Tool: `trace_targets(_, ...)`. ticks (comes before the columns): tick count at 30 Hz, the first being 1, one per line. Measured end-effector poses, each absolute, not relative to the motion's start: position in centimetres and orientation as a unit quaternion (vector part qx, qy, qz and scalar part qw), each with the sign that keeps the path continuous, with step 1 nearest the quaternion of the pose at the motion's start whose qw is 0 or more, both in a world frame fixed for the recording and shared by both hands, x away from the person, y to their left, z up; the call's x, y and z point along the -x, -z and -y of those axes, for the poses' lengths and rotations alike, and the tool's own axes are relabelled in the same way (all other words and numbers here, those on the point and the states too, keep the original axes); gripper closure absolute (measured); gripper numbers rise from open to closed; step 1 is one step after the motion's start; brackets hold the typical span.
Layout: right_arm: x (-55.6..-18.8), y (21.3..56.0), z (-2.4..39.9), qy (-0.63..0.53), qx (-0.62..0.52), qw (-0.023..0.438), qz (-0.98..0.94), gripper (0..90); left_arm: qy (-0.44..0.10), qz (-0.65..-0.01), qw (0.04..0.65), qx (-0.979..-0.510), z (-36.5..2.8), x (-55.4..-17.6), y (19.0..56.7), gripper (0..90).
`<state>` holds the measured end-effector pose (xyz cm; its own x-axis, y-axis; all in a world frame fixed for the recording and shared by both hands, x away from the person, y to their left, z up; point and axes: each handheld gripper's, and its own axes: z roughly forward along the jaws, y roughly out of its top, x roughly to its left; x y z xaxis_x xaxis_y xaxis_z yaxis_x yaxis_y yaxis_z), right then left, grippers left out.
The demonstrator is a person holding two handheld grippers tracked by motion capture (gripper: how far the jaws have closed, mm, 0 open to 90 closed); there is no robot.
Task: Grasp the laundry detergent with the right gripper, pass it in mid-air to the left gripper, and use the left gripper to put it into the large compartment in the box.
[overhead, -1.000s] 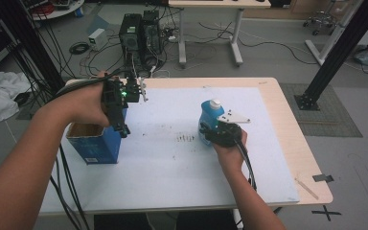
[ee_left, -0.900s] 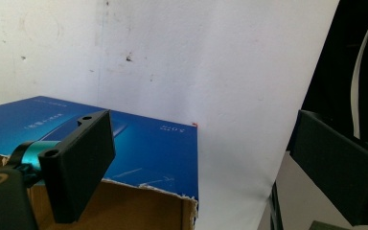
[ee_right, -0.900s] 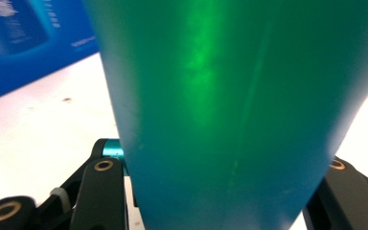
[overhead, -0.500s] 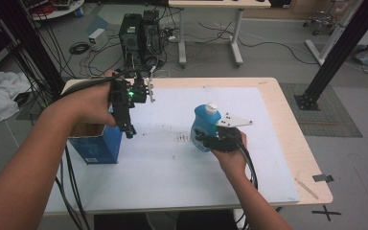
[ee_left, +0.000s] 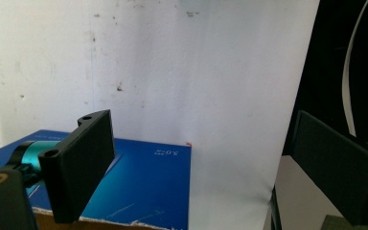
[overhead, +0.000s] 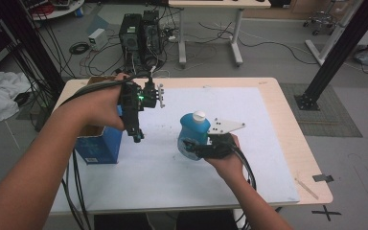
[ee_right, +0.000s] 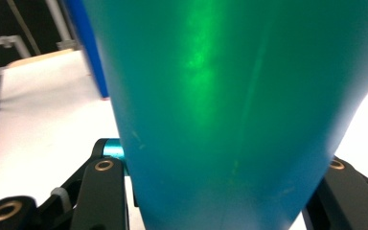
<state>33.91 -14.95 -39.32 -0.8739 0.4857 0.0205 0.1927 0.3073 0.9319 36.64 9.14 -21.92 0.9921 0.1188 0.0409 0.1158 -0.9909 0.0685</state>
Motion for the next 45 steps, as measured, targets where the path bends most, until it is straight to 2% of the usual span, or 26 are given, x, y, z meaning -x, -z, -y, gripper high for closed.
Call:
trace_targets(27,-33.4,38.9,10.7,-0.561,-0.043,0.018,-0.826,46.8,-0.011,0.005,0.029,-1.0,-5.8,-34.3,23.0,8.2)
trace_targets(45,-33.4,38.2,8.0,-0.557,-0.013,0.012,-0.83,46.8,-0.001,0.02,0.025,-0.999,-4.4,-33.5,24.1,8.2)
